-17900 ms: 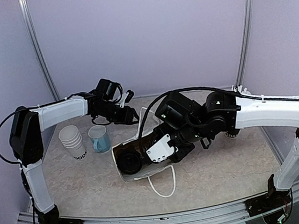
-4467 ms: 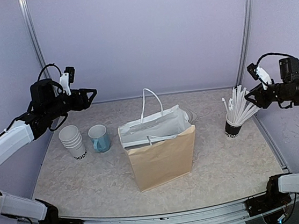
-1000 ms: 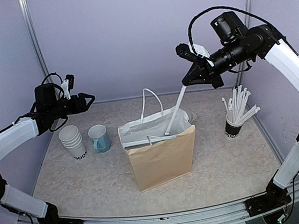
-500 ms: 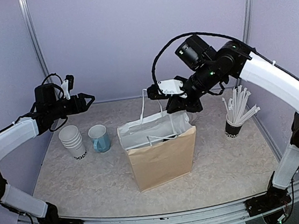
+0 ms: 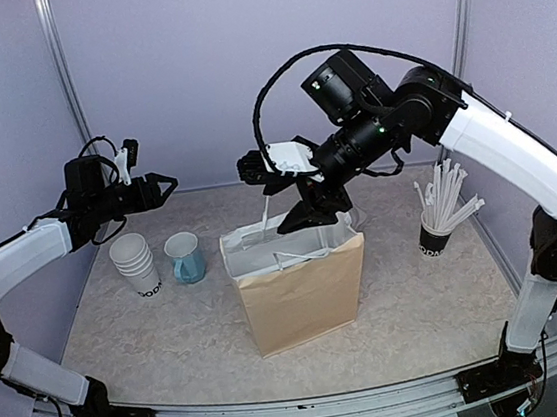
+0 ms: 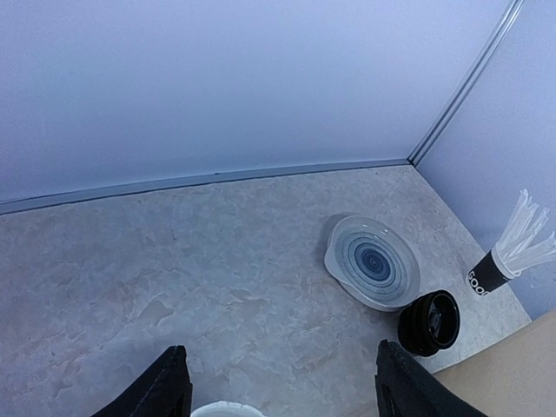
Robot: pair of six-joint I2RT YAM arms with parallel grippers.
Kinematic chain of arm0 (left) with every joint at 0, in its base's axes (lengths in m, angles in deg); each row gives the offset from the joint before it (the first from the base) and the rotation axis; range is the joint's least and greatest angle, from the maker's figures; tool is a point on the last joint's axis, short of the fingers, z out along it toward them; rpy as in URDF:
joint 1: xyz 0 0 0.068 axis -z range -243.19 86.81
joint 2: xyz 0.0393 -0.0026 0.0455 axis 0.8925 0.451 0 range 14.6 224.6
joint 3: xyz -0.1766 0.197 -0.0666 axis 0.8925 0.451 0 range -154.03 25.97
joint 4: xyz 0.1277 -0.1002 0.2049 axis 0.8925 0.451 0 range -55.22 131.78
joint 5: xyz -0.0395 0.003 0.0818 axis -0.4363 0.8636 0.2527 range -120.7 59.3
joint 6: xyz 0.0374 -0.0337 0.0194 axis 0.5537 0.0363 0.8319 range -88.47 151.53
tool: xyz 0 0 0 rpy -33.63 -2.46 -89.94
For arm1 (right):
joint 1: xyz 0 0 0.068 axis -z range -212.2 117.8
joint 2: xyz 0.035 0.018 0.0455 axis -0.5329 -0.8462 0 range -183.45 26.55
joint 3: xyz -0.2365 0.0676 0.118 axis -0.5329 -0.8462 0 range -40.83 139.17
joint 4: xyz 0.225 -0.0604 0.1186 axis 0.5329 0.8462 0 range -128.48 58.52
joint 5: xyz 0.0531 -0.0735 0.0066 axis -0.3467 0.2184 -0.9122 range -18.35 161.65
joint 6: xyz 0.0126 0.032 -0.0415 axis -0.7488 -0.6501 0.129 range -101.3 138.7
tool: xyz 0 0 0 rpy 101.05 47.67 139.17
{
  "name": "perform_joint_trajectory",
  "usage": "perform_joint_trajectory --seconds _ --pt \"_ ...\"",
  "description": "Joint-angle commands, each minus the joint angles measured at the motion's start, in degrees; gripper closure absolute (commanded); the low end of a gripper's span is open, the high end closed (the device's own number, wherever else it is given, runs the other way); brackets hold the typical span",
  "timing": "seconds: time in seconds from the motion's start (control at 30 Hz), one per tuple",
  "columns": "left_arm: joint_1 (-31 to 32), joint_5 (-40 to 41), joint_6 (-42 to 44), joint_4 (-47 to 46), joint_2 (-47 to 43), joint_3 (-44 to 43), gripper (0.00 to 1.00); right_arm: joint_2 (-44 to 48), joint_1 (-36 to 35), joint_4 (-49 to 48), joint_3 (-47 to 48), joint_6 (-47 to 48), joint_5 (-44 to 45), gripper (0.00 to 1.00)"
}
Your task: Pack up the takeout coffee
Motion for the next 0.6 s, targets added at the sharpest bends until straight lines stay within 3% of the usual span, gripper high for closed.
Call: perform_joint_trajectory --seconds 0.0,0.13,0.33,0.4,0.47,0.57 --pt "-0.41 -5.22 -0.96 -3.56 -0.56 -0.08 0.29 5.84 5.24 0.19 -1.79 -0.85 -2.4 0.33" --pt "-0.43 -9.71 -0.46 -5.98 -2.65 0.51 0.3 8.69 13.89 -0.75 -3.24 -1.67 -4.76 0.32" --pt "1.57 -11.64 3.43 -5.06 -6.26 0.48 0.3 13.94 27.39 -10.74 -12.33 -7.41 -4.73 0.29" --pt "3.03 -8.93 4.77 -3.04 -7.08 -0.33 0.29 16.03 31.58 -15.67 -17.64 -10.08 -1.99 0.21" --pt "4.77 -2.74 6.64 0.35 -7.88 -2.5 0.28 18.26 36.8 -20.59 -22.78 -13.2 -0.93 0.03" --pt "8.93 11.47 9.82 9.4 -8.82 -7.15 0.25 23.14 46.66 -28.86 -32.07 -19.14 -2.85 0.0"
